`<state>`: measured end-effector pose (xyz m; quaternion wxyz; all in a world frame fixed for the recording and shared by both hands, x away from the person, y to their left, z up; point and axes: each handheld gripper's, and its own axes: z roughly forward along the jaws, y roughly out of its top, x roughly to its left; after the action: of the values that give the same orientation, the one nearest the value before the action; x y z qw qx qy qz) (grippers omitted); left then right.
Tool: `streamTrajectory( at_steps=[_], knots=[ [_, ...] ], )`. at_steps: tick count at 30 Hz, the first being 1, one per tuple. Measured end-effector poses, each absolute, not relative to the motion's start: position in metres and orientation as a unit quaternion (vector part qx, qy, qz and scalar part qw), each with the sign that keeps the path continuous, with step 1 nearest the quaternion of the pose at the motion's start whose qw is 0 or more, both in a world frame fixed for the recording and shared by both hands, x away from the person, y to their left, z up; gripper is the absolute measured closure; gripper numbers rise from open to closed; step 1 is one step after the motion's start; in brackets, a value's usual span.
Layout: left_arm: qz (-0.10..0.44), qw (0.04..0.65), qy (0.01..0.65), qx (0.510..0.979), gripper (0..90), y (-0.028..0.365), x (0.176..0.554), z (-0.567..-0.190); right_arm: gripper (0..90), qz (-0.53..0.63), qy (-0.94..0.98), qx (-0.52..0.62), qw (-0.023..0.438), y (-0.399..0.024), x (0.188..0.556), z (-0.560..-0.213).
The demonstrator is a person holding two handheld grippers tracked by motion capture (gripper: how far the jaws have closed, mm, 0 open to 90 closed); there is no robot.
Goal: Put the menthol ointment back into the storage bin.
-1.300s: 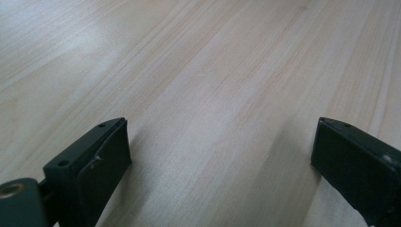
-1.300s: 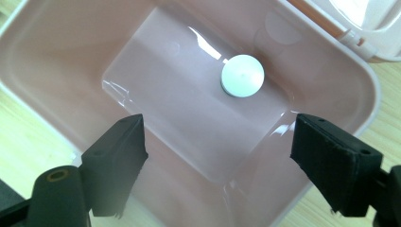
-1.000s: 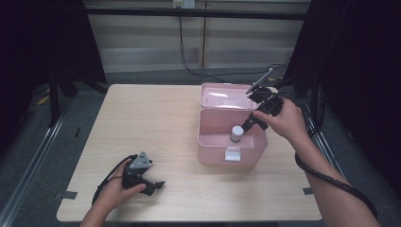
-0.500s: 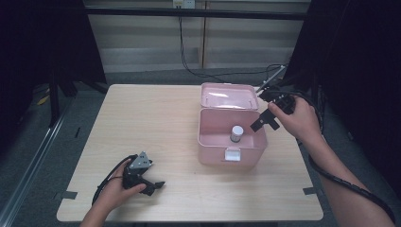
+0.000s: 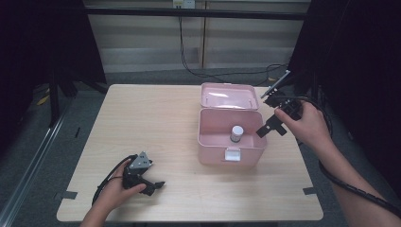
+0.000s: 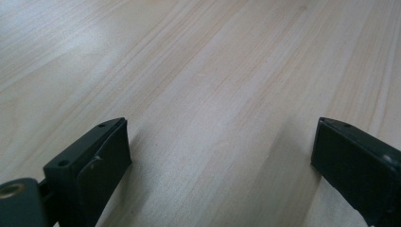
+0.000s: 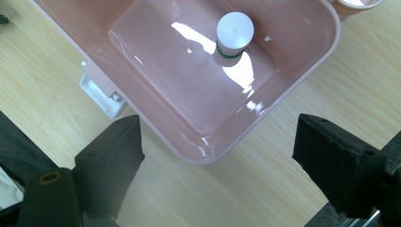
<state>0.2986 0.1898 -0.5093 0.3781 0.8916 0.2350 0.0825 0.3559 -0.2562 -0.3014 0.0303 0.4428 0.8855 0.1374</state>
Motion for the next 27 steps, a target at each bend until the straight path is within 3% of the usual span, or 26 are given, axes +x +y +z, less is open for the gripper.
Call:
streamTrajectory(
  at_steps=[27],
  knots=[
    [0.081, 0.378, 0.236, 0.891, 4.8, 0.190, 0.298, -0.509, 16.3, 0.156, 0.894, 0.421, 0.013, -0.282, 0.316, -0.313]
  ],
)
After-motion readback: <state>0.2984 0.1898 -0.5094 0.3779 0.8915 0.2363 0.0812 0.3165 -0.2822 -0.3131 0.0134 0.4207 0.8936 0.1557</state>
